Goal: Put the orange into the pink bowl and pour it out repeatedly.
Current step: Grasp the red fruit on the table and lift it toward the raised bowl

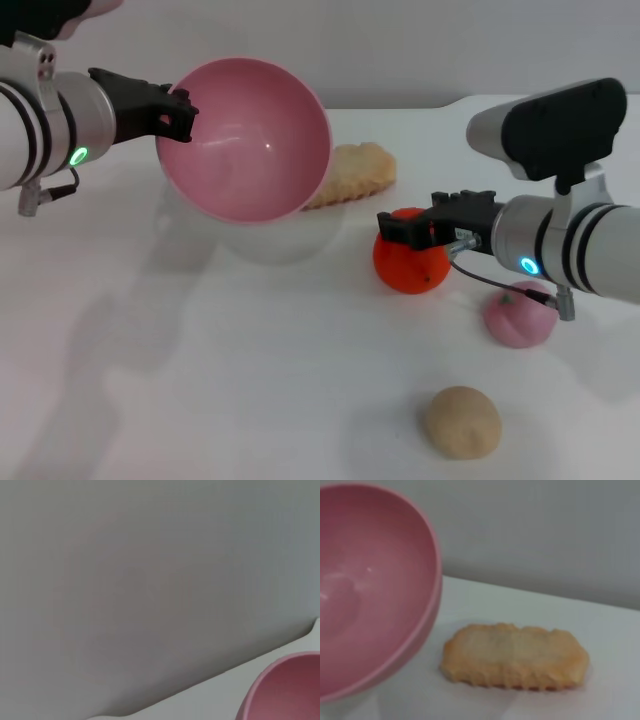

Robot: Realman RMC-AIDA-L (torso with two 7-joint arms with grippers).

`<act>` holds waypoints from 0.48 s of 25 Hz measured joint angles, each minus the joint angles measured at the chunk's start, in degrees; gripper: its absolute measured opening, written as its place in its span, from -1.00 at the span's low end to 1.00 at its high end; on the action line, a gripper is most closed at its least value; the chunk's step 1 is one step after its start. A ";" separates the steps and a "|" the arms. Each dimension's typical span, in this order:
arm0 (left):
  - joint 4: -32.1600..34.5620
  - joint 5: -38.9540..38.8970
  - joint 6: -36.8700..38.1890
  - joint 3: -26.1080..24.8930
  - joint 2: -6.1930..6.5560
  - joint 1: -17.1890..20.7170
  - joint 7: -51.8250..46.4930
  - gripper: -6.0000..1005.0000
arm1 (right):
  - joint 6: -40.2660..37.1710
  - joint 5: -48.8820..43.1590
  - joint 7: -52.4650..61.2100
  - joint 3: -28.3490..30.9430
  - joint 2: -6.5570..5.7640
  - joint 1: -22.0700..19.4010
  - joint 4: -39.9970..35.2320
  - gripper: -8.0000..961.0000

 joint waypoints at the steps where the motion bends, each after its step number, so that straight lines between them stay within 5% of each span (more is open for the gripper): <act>1: -0.01 -0.14 -0.03 0.03 0.00 -0.06 0.35 -0.89 | -0.18 0.06 0.29 0.00 0.00 0.77 1.38 0.64; 12: 0.02 -0.42 -0.18 0.10 -0.01 -0.17 0.93 -0.89 | -1.53 4.25 -0.78 -0.97 0.04 5.00 9.20 0.62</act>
